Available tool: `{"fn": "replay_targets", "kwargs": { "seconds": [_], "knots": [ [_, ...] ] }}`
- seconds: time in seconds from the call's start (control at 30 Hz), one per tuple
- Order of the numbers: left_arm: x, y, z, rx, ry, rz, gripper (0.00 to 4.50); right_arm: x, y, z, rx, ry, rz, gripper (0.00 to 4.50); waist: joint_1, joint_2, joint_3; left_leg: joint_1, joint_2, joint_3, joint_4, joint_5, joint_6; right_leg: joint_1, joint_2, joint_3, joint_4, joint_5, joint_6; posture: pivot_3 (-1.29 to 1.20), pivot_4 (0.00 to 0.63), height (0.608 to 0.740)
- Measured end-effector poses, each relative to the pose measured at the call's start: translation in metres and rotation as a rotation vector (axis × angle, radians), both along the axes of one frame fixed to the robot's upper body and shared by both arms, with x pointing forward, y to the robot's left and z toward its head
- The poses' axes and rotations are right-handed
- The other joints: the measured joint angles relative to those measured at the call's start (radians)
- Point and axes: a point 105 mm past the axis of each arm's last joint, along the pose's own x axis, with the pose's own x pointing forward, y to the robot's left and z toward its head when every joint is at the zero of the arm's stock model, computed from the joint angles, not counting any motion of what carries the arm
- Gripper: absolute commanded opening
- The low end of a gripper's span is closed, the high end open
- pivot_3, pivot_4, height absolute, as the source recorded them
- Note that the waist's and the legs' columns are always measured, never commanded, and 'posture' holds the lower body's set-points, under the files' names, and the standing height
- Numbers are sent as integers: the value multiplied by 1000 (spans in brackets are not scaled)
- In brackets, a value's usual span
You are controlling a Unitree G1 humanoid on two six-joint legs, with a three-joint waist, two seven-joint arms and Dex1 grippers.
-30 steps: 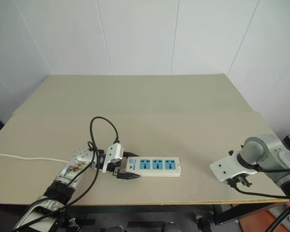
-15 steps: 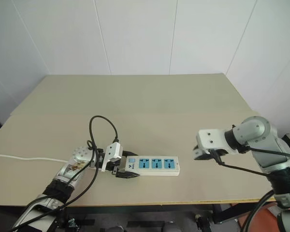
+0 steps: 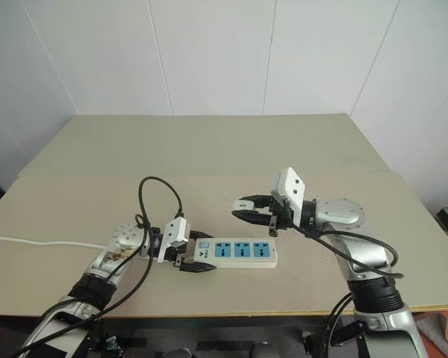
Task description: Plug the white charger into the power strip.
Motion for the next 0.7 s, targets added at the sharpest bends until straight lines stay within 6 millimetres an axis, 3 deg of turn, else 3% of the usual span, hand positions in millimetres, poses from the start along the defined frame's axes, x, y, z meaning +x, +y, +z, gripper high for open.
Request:
{"fn": "replay_targets", "kwargs": {
  "seconds": [0.23,0.7],
  "knots": [
    [0,0,0,-1,4,2,3310,-11,25,-23,55,71,84,1175,0,0,0,0,0,0,0,0,0,0,0,0,0,0,0,0,150,740],
    [0,0,-1,-1,16,7,3310,-4,41,-53,45,86,129,1175,-1,0,0,0,0,0,0,0,0,0,0,0,0,0,0,0,150,740]
  ]
}}
